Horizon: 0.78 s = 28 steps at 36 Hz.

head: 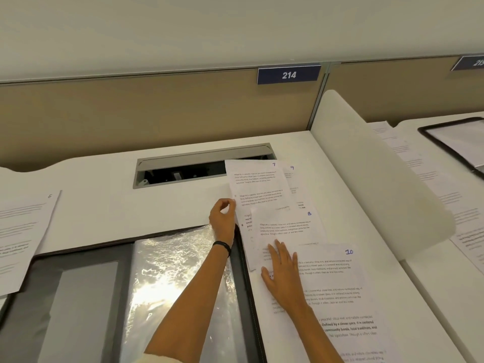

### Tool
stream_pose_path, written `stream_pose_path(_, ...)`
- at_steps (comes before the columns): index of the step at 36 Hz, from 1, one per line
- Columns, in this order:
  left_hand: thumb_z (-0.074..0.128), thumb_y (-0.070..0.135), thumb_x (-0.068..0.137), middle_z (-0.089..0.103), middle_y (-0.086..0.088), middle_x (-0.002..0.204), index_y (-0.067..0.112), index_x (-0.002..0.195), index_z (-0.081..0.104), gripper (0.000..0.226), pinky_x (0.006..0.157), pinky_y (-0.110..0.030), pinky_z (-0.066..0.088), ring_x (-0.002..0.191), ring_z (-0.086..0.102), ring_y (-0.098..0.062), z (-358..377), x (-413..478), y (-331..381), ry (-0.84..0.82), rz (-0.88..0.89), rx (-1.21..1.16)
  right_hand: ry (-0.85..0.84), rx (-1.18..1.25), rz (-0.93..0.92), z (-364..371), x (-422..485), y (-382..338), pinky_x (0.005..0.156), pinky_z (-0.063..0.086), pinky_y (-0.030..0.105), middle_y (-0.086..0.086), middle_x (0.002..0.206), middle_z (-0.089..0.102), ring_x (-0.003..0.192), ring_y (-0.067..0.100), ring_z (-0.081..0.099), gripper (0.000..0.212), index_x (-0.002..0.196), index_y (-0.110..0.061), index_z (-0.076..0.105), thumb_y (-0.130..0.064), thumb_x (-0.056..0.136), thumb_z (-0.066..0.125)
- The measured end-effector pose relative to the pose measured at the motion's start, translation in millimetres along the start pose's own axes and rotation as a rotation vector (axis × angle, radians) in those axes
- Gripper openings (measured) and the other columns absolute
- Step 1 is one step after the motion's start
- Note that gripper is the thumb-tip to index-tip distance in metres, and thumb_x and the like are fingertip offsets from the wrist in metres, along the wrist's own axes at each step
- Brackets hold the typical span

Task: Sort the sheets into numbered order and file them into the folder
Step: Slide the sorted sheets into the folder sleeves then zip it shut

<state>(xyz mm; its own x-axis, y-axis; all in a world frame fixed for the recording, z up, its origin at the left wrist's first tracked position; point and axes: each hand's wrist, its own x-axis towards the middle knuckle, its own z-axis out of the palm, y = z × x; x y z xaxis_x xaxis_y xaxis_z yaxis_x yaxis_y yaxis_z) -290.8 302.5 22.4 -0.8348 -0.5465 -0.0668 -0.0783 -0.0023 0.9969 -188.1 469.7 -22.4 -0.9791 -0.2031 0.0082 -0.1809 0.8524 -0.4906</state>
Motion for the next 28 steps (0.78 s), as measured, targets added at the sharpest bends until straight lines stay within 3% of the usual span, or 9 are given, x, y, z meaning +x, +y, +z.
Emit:
stream_pose_path(4,0.059,0.016,0.093,0.064,0.004,0.085,0.012,0.084,0.059,0.011,0.077,-0.024,0.051,0.081,0.059,-0.008,-4,0,22,0.028,0.128,-0.02,-0.053,0.005,-0.028,-4,-4,5,0.114,-0.019,0.027,-0.007,0.155,0.002,0.144,0.008,-0.004,0.07,0.149,-0.024,0.015,-0.053,0.085,0.011)
stream_pose_path(10,0.054,0.018,0.097,0.066,0.0,0.086,0.021,0.083,0.054,0.014,0.071,-0.023,0.056,0.083,0.066,-0.014,-19,-2,53,0.014,0.242,-0.032,-0.091,0.042,-0.05,-9,-8,14,0.114,-0.017,0.022,-0.01,0.155,0.003,0.144,0.005,-0.003,0.061,0.145,-0.031,0.011,-0.054,0.089,0.012)
stream_pose_path(13,0.053,0.017,0.097,0.065,0.004,0.084,0.02,0.086,0.054,0.012,0.065,-0.017,0.053,0.076,0.065,-0.002,-33,-3,68,0.008,0.29,-0.027,-0.111,0.06,-0.042,-13,-8,13,0.114,-0.016,0.021,-0.011,0.155,0.003,0.143,0.003,-0.003,0.06,0.144,-0.032,0.012,-0.054,0.089,0.011)
stream_pose_path(16,0.051,0.016,0.098,0.063,0.005,0.085,0.011,0.091,0.053,0.008,0.062,-0.013,0.051,0.076,0.063,0.004,-49,-3,80,-0.013,0.337,-0.006,-0.112,0.09,0.013,-15,-7,8,0.115,-0.011,0.026,-0.011,0.153,0.007,0.145,0.009,0.005,0.052,0.144,-0.028,0.017,-0.044,0.095,0.024)
stream_pose_path(20,0.05,0.015,0.098,0.063,0.006,0.084,0.017,0.089,0.052,0.009,0.063,-0.013,0.051,0.076,0.063,0.003,-72,-4,92,-0.029,0.392,0.022,-0.131,0.127,0.107,-18,-2,-3,0.115,-0.005,0.031,-0.001,0.157,0.013,0.146,0.015,0.01,0.051,0.147,-0.018,0.026,-0.02,0.099,0.044)
stream_pose_path(25,0.05,0.016,0.098,0.064,0.003,0.082,0.012,0.093,0.053,0.007,0.064,-0.015,0.052,0.075,0.064,0.0,-103,-3,101,-0.046,0.402,0.048,-0.204,0.243,0.218,-28,2,-23,0.119,0.005,0.039,0.006,0.158,0.013,0.145,0.019,0.013,0.048,0.146,-0.017,0.03,-0.02,0.099,0.045)
stream_pose_path(28,0.051,0.017,0.098,0.067,-0.003,0.083,0.013,0.092,0.054,0.007,0.069,-0.025,0.057,0.078,0.067,-0.012,-121,-1,103,-0.089,0.399,0.066,-0.25,0.272,0.262,-35,3,-39,0.119,0.005,0.041,0.008,0.158,0.007,0.146,0.022,0.009,0.05,0.147,-0.019,0.027,-0.022,0.1,0.044)
